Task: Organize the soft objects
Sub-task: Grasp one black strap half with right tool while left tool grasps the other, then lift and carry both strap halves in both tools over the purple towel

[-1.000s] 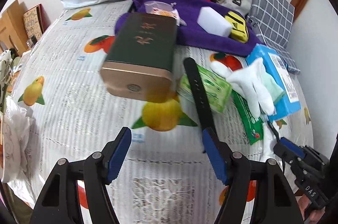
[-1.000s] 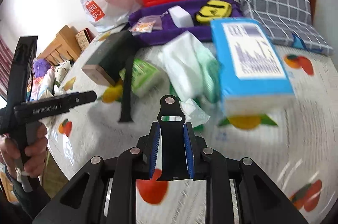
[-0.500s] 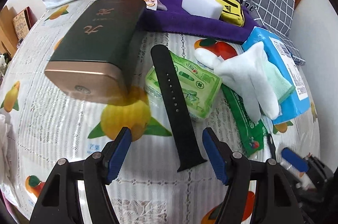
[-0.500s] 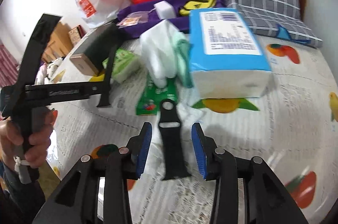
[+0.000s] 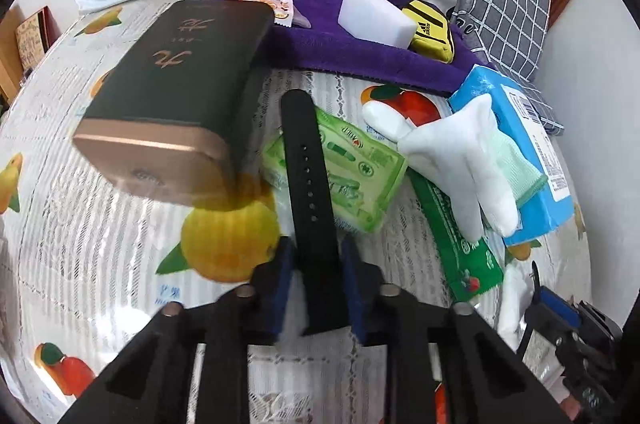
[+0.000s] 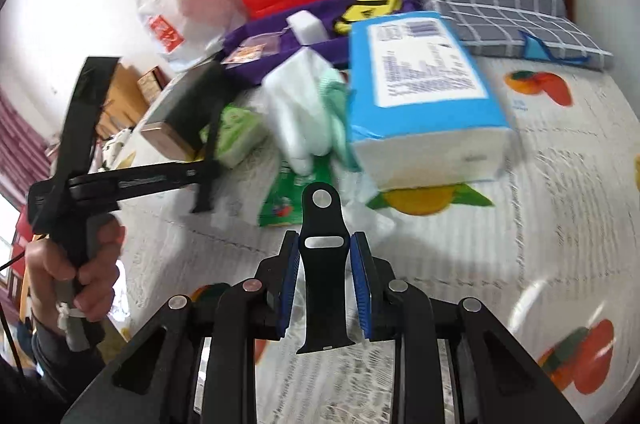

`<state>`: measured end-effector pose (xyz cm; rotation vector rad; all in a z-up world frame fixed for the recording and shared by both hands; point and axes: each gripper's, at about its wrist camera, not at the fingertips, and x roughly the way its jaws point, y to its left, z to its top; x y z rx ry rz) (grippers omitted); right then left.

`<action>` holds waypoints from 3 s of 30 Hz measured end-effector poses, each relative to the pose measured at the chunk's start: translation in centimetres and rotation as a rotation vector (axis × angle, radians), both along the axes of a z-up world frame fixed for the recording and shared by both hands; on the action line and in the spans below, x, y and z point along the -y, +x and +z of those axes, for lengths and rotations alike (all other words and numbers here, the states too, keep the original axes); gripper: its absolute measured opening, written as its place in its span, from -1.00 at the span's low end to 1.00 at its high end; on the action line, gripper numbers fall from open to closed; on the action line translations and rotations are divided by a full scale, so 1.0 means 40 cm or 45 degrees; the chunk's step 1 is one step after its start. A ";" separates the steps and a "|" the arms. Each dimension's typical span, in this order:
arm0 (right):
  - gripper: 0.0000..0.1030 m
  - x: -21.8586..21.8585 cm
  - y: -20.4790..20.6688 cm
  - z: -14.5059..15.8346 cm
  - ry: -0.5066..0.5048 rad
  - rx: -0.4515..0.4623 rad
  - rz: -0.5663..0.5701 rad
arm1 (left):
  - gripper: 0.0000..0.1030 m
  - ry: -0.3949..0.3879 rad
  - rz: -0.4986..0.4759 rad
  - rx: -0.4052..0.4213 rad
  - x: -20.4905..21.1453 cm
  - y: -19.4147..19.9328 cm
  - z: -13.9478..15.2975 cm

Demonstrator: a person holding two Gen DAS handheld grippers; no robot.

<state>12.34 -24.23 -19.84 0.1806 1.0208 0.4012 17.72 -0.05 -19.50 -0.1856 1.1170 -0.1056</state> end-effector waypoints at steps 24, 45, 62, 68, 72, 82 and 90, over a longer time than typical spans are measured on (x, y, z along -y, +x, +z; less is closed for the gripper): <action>-0.35 0.085 -0.072 -0.037 -0.185 -0.088 -0.147 | -0.62 0.089 0.025 -0.029 -0.073 -0.134 0.008; -0.72 0.053 -0.106 -0.035 -0.264 0.049 -0.169 | -0.62 0.236 -0.015 0.092 -0.039 -0.095 -0.008; -0.29 0.069 -0.128 -0.043 -0.268 -0.013 -0.182 | -0.60 0.172 -0.009 0.049 -0.069 -0.127 -0.010; -0.29 0.024 -0.130 -0.054 -0.385 0.076 -0.167 | -0.62 0.257 -0.069 0.092 -0.029 -0.126 -0.019; -0.60 0.023 -0.123 -0.050 -0.361 0.071 -0.151 | -0.62 0.185 -0.074 0.086 -0.038 -0.125 -0.012; -0.60 0.046 -0.150 0.045 -0.243 0.138 -0.154 | -0.62 0.104 -0.058 0.149 -0.062 -0.145 0.072; -0.60 0.045 -0.141 0.118 -0.206 0.202 -0.148 | -0.62 0.104 -0.034 0.202 -0.068 -0.150 0.143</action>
